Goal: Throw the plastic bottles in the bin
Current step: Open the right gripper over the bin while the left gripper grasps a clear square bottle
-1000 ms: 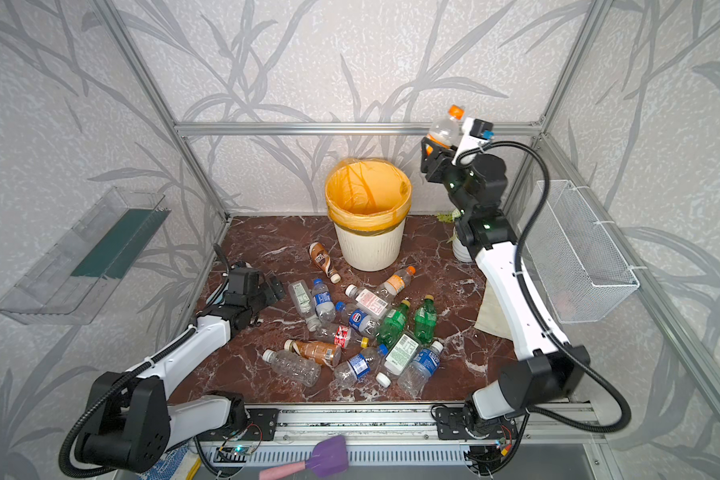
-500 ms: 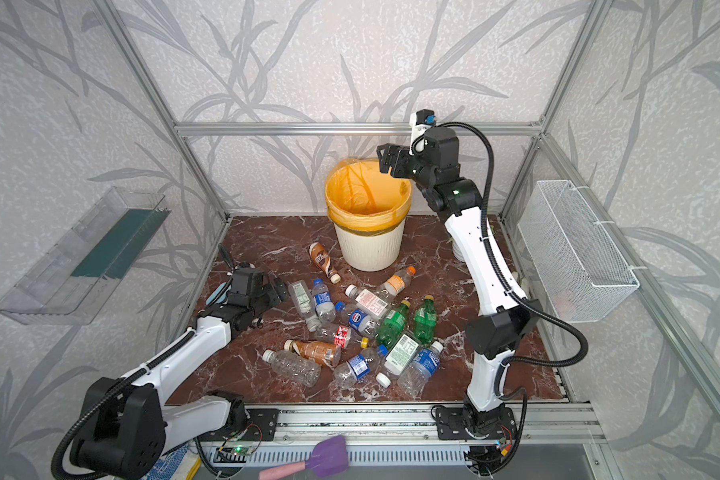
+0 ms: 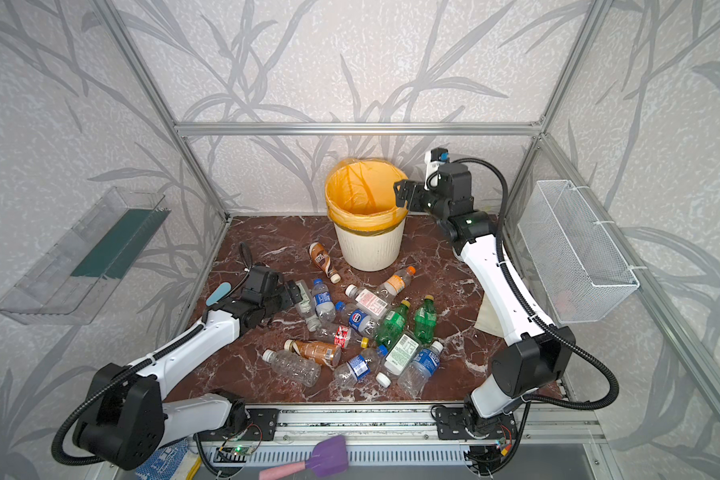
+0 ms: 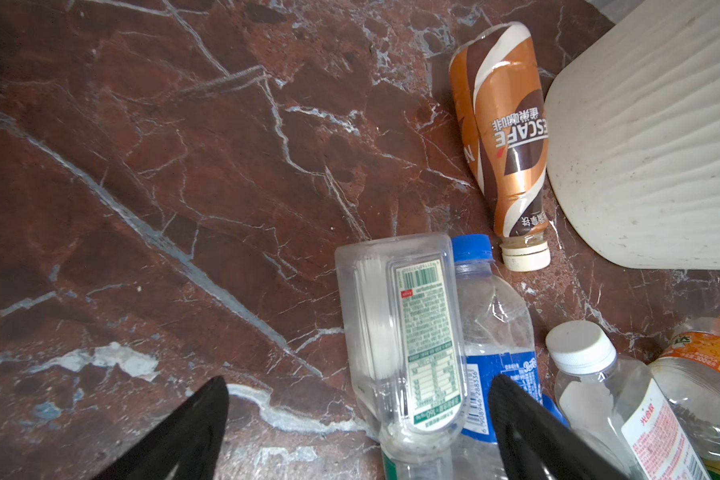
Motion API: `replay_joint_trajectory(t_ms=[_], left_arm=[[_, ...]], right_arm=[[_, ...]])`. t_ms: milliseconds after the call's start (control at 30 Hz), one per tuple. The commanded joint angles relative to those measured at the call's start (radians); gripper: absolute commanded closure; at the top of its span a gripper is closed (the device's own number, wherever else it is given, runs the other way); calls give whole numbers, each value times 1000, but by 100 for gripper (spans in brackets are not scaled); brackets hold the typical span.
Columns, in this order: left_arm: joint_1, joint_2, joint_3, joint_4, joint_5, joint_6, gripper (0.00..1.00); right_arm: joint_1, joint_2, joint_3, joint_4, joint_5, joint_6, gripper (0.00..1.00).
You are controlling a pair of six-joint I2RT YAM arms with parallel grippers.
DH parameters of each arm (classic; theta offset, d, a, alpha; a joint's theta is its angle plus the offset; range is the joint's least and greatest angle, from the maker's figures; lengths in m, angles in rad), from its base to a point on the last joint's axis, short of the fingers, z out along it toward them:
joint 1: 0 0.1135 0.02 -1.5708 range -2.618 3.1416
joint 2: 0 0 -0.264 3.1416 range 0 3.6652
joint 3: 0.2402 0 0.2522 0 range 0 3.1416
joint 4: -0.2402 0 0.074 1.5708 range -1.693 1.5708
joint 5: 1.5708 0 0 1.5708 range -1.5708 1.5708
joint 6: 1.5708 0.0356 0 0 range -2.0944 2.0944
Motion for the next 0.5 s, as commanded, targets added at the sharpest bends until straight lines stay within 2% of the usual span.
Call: replay_joint_trajectory(t_ms=[0, 167, 467], left_arm=[[-8, 57, 71, -59, -5, -32, 4], [-17, 132, 129, -100, -21, -74, 5], [-63, 266, 274, -281, -99, -125, 5]], right_arm=[[-38, -123, -127, 13, 4, 17, 8], [-99, -246, -345, -12, 31, 5, 8], [-191, -351, -553, -134, 108, -32, 7]])
